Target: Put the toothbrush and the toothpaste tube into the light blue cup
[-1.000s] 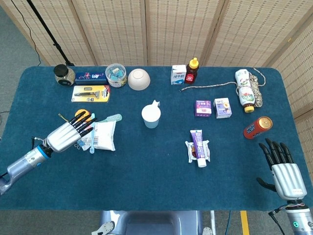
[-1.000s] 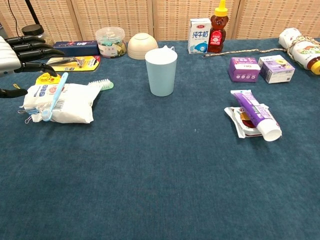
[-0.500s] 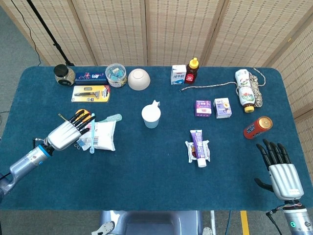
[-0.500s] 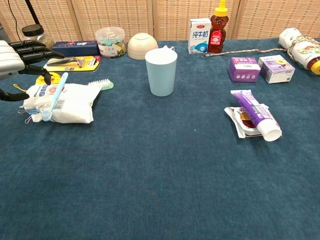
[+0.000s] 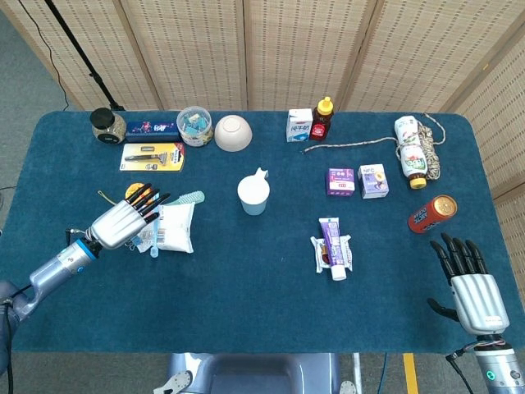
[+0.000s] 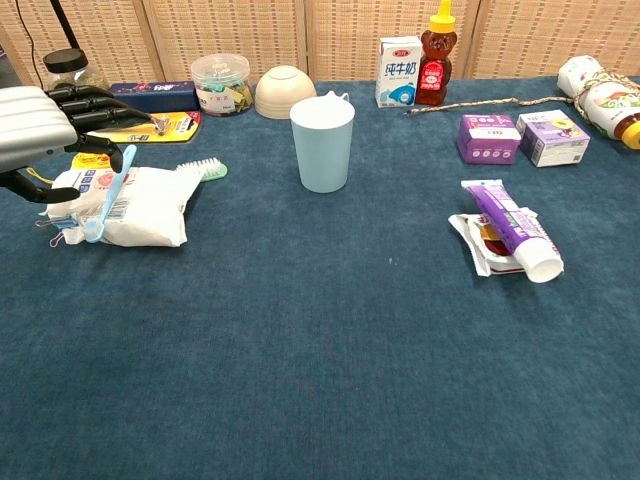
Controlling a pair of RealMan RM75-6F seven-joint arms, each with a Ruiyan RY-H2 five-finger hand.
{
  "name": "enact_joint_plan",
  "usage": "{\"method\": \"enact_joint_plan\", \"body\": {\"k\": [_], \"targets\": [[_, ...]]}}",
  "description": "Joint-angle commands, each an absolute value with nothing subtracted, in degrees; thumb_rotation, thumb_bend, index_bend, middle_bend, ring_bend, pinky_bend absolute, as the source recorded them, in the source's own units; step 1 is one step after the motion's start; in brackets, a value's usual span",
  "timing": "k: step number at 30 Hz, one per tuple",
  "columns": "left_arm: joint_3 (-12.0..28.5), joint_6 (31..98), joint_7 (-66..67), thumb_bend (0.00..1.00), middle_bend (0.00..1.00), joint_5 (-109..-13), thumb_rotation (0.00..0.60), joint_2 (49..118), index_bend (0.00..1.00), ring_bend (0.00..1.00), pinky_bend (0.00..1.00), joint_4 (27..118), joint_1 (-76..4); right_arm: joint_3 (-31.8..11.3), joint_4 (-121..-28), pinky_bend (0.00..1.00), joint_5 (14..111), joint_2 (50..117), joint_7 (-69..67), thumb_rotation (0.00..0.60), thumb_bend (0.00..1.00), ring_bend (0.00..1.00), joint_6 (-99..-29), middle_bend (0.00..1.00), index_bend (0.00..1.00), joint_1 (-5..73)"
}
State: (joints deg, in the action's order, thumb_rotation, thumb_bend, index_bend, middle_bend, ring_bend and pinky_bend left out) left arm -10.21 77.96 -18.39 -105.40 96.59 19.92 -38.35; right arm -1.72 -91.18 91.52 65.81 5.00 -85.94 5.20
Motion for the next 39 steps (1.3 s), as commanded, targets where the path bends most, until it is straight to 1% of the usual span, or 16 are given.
{"method": "enact_joint_plan", "body": {"k": [1, 7, 10, 15, 26, 31, 39], "targets": [[-10.12, 77.38, -17.65, 0.29, 0.00, -105.03, 0.600, 97.13, 0.36, 0.00, 0.00, 20.19, -38.59, -1.73, -91.21, 0.00, 91.56, 65.81, 5.01, 0.600, 0.00, 0.00, -86.00, 0.00, 0.00, 5.20], [-10.07, 76.69, -16.07, 0.29, 0.00, -104.60, 0.600, 97.91, 0.36, 0.00, 0.00, 20.87, -39.20, -1.65, -91.28, 0.00, 91.71, 65.80, 5.07, 0.600, 0.00, 0.00, -86.08, 0.00, 0.00, 5.17], [-10.09, 76.23, -15.55, 0.29, 0.00, -104.33, 0.600, 98.14, 0.38, 0.00, 0.00, 21.25, -39.46, -1.75, -91.23, 0.00, 91.52, 65.77, 4.96, 0.600, 0.00, 0.00, -86.09, 0.00, 0.00, 5.16], [-10.21, 75.93, -14.97, 0.31, 0.00, -104.05, 0.600, 98.46, 0.43, 0.00, 0.00, 21.40, -39.57, -1.77, -91.15, 0.00, 91.44, 65.76, 4.77, 0.600, 0.00, 0.00, -85.96, 0.00, 0.00, 5.23], [-10.26, 75.38, -14.14, 0.32, 0.00, -103.38, 0.600, 99.29, 0.52, 0.00, 0.00, 21.34, -39.60, -1.73, -91.15, 0.00, 91.60, 65.64, 4.28, 0.600, 0.00, 0.00, -86.05, 0.00, 0.00, 5.24], [-10.27, 75.72, -13.88, 0.37, 0.00, -103.18, 0.600, 99.56, 0.58, 0.00, 0.00, 21.05, -39.51, -1.66, -91.17, 0.00, 91.60, 65.59, 4.12, 0.600, 0.00, 0.00, -85.93, 0.00, 0.00, 5.27], [-9.92, 77.20, -13.67, 0.39, 0.00, -102.74, 0.600, 99.16, 0.60, 0.00, 0.00, 20.99, -39.47, -1.56, -91.26, 0.00, 91.69, 65.60, 4.18, 0.600, 0.00, 0.00, -85.79, 0.00, 0.00, 5.32]]}}
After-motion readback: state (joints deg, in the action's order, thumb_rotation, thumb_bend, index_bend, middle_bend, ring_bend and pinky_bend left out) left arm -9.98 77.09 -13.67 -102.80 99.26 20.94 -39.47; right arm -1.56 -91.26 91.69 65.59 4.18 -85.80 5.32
